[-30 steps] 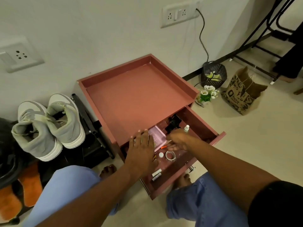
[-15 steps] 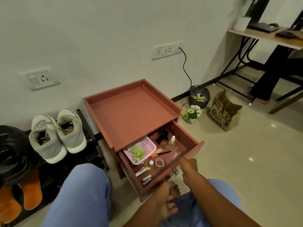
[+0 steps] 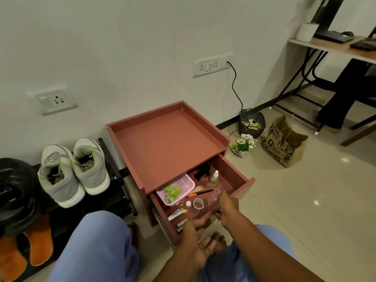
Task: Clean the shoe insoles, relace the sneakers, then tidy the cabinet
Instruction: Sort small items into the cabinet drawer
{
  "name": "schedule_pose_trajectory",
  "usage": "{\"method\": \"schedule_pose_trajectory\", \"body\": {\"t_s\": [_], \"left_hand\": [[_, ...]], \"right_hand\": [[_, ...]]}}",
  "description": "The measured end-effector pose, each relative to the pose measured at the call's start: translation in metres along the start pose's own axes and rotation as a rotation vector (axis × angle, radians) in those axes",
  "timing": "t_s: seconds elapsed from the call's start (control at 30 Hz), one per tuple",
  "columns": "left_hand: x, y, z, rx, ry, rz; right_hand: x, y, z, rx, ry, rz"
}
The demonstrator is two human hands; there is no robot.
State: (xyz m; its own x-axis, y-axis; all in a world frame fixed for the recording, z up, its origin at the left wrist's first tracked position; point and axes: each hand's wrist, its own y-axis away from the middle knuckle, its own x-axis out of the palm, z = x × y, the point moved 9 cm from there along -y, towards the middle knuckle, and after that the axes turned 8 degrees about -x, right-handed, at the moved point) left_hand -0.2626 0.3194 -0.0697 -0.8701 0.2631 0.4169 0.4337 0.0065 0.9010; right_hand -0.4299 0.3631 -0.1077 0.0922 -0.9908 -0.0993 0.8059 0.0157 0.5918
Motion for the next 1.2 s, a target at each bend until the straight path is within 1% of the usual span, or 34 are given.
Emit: {"method": "schedule_pose_trajectory", "body": {"t_s": [0.13,0.33,0.6,0.83,0.93,1.2], "left_hand": [[-0.004,-0.011,-0.023,0.04,-0.009,-0.033],[-0.002,-0.023,-0.058,0.107,-0.008,-0.006],[0.003,-0.034,-0.102,0.143,0.109,0.017],[0.005,-0.044,-0.126,0.135,0.293,0.006],[0.009,-0.045,-0.136,0.143,0.345,0.009],[0.008,-0.052,-0.163,0.165,0.361,0.031]], "right_hand": [[0.017,-0.009,0.002,-0.012,0.006,0.006],[0.043,-0.026,0.009,-0.045,-0.002,0.034],[0.083,-0.042,0.024,-0.073,-0.084,0.057],[0.106,-0.054,0.03,-0.067,-0.126,0.038],[0.118,-0.059,0.031,-0.061,-0.161,0.074],[0.137,-0.059,0.039,-0.043,-0.205,0.144]]}}
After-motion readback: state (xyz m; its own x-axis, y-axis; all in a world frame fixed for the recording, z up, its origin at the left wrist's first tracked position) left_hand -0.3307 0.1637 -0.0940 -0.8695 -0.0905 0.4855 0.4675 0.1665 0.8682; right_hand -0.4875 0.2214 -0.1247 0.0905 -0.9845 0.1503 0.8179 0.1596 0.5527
